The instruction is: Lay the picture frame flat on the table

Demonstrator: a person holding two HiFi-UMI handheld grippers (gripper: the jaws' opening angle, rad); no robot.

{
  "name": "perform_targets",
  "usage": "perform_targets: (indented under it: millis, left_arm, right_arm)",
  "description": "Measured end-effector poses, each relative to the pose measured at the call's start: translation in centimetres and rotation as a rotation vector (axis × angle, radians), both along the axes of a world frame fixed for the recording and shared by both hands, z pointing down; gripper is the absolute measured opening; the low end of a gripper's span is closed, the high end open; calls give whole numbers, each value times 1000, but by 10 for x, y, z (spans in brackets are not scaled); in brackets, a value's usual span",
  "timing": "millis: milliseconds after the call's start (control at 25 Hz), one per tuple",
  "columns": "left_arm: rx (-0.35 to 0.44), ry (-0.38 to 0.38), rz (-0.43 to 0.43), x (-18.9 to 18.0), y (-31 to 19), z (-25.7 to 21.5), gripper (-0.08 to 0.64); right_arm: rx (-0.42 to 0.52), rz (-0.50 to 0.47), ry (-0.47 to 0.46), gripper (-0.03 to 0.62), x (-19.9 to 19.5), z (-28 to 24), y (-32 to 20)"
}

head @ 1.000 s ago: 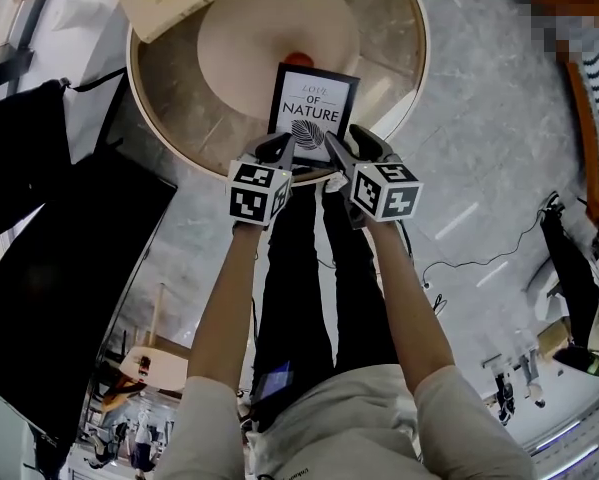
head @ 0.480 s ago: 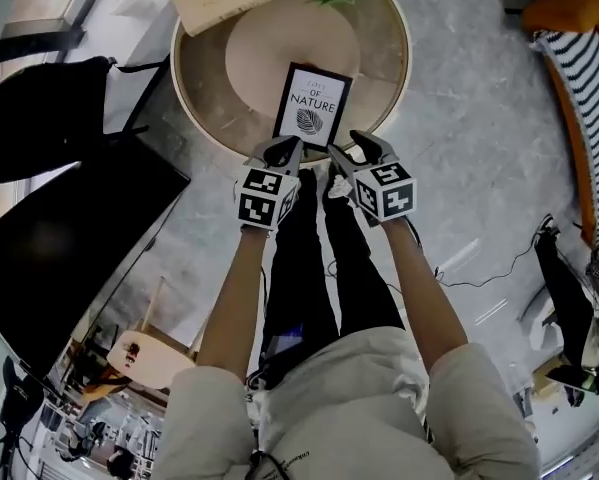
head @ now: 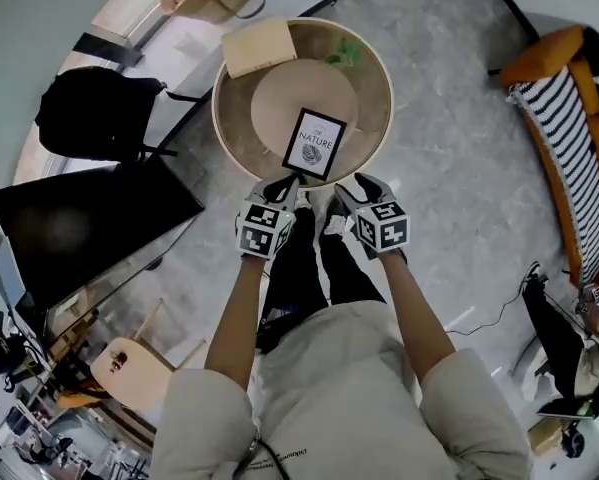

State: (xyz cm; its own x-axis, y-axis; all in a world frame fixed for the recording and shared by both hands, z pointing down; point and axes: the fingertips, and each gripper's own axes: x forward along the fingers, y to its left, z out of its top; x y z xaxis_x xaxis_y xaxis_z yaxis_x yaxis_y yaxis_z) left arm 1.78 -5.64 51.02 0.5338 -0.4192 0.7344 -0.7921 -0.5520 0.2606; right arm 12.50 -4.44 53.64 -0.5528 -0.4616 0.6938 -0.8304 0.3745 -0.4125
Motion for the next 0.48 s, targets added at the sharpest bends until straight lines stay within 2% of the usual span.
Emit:
perform_targets:
  millis: [280, 480]
  left_arm:
    - [41, 27, -20, 0, 24, -63, 21]
    - [88, 46, -8, 7, 25, -84, 23]
  right_arm:
    - [72, -62, -22, 229, -16, -69, 25]
    - [163, -106, -21, 229, -21, -88, 39]
